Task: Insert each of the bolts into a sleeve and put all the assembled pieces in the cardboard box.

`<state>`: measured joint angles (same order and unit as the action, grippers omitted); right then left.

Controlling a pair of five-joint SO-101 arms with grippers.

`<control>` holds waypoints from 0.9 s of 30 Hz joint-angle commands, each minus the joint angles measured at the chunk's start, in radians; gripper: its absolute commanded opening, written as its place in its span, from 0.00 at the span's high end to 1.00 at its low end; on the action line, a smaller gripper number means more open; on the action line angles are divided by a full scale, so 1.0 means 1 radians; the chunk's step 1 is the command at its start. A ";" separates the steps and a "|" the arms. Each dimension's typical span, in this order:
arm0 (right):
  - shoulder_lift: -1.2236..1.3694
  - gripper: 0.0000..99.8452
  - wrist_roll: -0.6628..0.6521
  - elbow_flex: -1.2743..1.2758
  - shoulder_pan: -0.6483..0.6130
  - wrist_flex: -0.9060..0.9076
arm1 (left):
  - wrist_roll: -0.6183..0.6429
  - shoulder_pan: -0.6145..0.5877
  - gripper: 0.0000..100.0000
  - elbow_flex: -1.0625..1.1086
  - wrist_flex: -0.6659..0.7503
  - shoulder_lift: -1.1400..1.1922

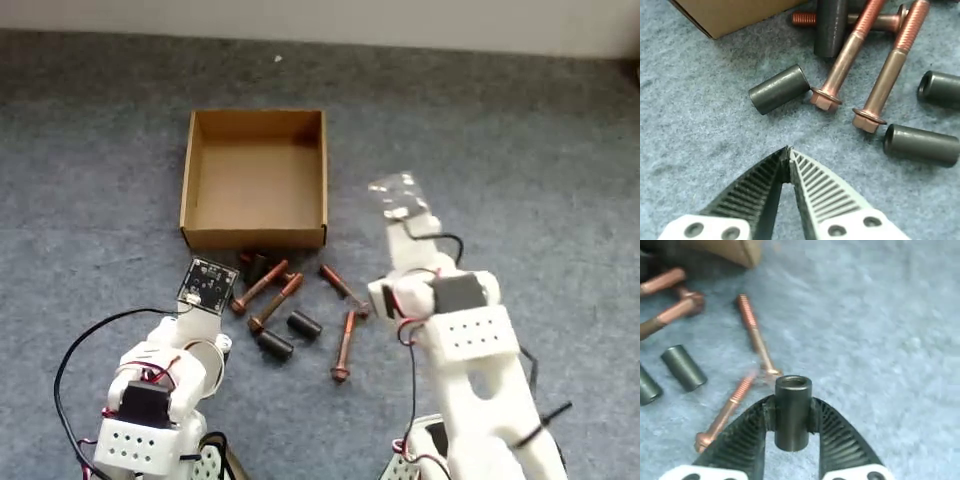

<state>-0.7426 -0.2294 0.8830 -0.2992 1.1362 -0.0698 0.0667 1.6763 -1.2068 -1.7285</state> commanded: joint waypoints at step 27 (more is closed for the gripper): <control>-0.516 0.99 0.293 0.341 0.530 -0.205 | -0.554 0.251 0.93 -0.768 0.187 0.730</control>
<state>-1.2137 0.0483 1.2206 0.2148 0.9551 -0.5393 0.2355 1.1101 -1.0134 -1.3418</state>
